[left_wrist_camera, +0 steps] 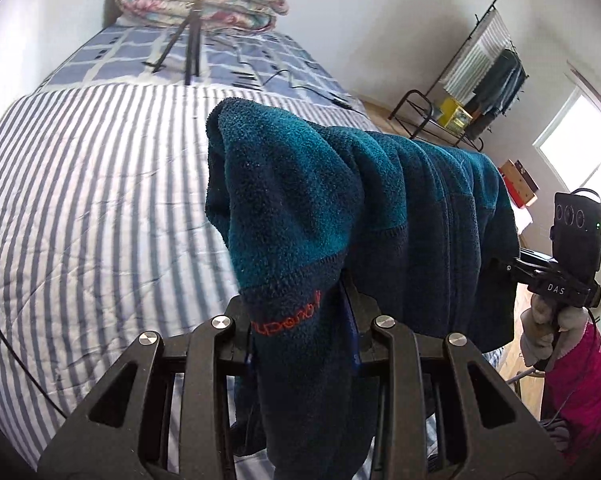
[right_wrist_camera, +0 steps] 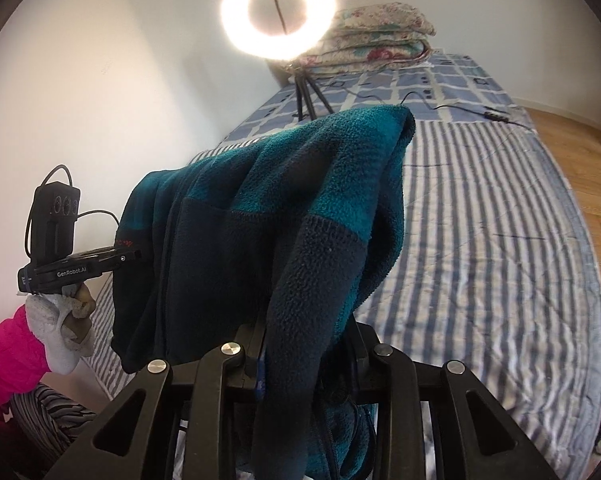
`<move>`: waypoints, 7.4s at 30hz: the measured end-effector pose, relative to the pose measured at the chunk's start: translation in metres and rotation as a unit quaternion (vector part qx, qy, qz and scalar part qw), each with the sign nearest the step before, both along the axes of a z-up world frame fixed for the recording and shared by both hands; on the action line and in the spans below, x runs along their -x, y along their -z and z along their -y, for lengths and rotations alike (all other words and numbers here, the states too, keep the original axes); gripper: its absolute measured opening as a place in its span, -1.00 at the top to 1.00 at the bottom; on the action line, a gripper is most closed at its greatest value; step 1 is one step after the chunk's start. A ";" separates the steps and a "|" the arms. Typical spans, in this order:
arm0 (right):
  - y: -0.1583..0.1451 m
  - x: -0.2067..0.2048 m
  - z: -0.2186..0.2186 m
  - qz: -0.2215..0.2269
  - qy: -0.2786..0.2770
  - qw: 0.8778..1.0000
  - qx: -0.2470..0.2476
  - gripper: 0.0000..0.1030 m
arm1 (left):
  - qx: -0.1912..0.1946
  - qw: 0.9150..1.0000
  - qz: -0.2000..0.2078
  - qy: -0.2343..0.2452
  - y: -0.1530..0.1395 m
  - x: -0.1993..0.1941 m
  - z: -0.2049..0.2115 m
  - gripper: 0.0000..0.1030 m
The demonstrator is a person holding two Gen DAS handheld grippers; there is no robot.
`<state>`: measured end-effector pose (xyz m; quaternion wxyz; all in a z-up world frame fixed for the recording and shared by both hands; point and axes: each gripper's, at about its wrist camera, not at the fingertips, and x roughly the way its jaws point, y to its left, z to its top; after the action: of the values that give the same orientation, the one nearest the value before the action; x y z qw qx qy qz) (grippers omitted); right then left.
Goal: Fold large clothes
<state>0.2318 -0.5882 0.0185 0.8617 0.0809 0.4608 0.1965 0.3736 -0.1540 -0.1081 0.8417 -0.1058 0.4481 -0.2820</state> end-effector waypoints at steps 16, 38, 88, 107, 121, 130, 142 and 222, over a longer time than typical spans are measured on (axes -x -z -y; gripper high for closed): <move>-0.026 -0.031 0.064 0.016 0.052 0.994 0.094 0.48 | -0.003 0.999 0.015 0.036 -0.013 -0.053 0.101 0.39; 0.007 -0.212 0.174 -0.002 0.108 0.982 0.154 0.50 | 0.034 0.997 0.019 0.066 0.022 -0.242 0.226 0.41; 0.107 -0.356 0.292 -0.042 0.205 0.949 0.237 0.00 | -0.060 0.997 0.048 0.032 0.077 -0.343 0.287 -0.03; 0.037 -0.274 0.248 0.026 0.251 0.939 0.233 0.00 | -0.051 0.990 0.118 0.051 0.007 -0.240 0.247 -0.03; -0.078 -0.172 0.164 0.099 0.215 0.953 0.191 -0.03 | -0.036 0.984 0.174 0.034 -0.104 -0.109 0.172 -0.03; -0.125 -0.080 0.111 0.128 0.190 0.955 0.187 -0.11 | -0.047 0.977 0.205 0.029 -0.142 -0.006 0.127 -0.03; -0.138 0.043 0.053 0.165 0.181 0.952 0.185 -0.44 | -0.080 0.969 0.234 0.029 -0.139 0.119 0.089 -0.20; -0.077 0.104 0.015 0.189 0.197 0.944 0.188 -0.99 | -0.146 0.959 0.243 -0.024 -0.098 0.176 0.068 -1.00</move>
<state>0.1281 -0.6028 0.0958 0.9540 -0.0316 0.2928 -0.0555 0.1975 -0.2220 -0.0099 0.9380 0.0791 0.2636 -0.2109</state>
